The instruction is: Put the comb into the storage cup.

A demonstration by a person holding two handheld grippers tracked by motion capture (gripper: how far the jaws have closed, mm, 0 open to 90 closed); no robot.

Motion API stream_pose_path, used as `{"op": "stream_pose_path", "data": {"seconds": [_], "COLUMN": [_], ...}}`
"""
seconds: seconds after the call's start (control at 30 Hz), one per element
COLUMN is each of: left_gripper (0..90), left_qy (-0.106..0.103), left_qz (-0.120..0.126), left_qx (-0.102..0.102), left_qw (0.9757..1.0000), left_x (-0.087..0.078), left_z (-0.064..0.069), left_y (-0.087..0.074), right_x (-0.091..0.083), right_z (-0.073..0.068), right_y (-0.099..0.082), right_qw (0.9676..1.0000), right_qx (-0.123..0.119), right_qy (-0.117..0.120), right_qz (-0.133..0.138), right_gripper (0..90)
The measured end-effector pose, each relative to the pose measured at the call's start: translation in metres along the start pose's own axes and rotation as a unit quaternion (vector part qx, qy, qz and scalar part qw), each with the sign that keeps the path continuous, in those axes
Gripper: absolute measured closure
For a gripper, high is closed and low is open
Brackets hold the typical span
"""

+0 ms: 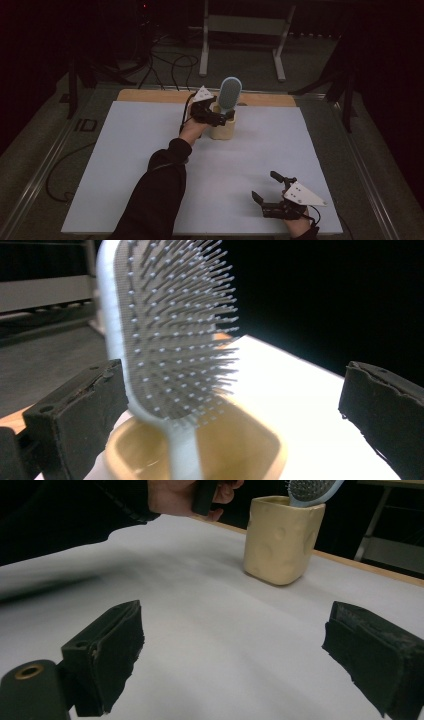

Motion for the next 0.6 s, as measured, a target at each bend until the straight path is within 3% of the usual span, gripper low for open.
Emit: {"op": "stream_pose_path", "data": {"seconds": [0.17,0.6], "left_gripper": [0.0,0.0], "left_qy": [0.006,-0.015], "left_qz": [0.000,-0.019], "left_qx": [0.006,0.005], "left_qw": [1.0000,0.9997], "left_x": [-0.003,-0.027], "left_z": [0.001,0.009], "left_y": [0.001,0.009], "right_x": [0.000,0.001], "right_z": [0.001,0.000], "right_y": [-0.001,-0.001], "right_qw": [1.0000,1.0000], "right_qx": [0.000,-0.002], "right_qy": [-0.001,0.000], "right_qz": [-0.002,-0.004], "right_gripper": [8.8,8.8]}}
Point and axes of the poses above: each handheld gripper's, and its own axes: x roughly forward along the jaws, y roughly out of its top, z roughly to its right, the point moved 7 cm from there along x, roughly forward along the jaws, and after that the axes turned 14 degrees about z, right-handed, at the moved point
